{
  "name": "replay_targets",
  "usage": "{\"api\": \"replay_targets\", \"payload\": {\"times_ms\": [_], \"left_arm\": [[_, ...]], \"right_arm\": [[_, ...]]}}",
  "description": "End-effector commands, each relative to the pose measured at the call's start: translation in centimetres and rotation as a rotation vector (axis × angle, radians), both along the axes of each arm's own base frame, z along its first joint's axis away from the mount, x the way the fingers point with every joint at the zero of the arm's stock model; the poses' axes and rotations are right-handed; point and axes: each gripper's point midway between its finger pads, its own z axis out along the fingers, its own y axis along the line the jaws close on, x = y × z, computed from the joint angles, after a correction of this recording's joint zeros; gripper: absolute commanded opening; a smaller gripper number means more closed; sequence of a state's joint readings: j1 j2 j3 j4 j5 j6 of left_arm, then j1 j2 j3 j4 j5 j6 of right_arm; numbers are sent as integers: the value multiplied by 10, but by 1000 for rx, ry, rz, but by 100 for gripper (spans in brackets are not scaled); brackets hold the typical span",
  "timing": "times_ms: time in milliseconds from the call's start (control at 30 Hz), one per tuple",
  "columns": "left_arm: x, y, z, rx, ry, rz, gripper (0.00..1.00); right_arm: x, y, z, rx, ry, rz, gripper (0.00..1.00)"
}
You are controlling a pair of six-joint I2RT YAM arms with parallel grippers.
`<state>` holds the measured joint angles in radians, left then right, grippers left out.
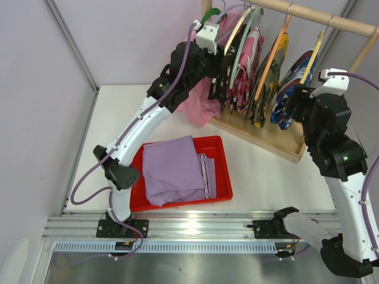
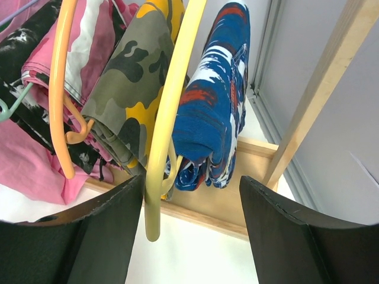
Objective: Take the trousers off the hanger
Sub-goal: Grab a hanger with trousers on it with the left arm
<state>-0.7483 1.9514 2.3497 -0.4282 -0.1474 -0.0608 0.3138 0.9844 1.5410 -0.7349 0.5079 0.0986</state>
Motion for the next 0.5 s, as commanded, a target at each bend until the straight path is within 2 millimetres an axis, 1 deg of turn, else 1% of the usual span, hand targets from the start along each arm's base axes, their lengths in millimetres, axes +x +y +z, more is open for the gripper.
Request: {"api": "replay_targets", "payload": {"times_ms": [0,67,100,200,267,467], "left_arm": [[-3,-12,22,-42,-66,-74,51],[1,-14,22,-29,-91,-77,51],[4,-17,17,-18,-94,-78,51],[11,-19,17,14,-139,-70,50],[19,-21,10,27,-145,-59,50],[31,-20,13,3,-174,-57,47]], "right_arm": [[2,0,9,-12,-33,6,72],[2,0,10,-12,-34,7,72],[3,0,10,-12,-34,8,72],[3,1,9,-9,-32,12,72],[3,2,9,-9,-30,16,72],[4,1,8,-18,-23,16,72]]}}
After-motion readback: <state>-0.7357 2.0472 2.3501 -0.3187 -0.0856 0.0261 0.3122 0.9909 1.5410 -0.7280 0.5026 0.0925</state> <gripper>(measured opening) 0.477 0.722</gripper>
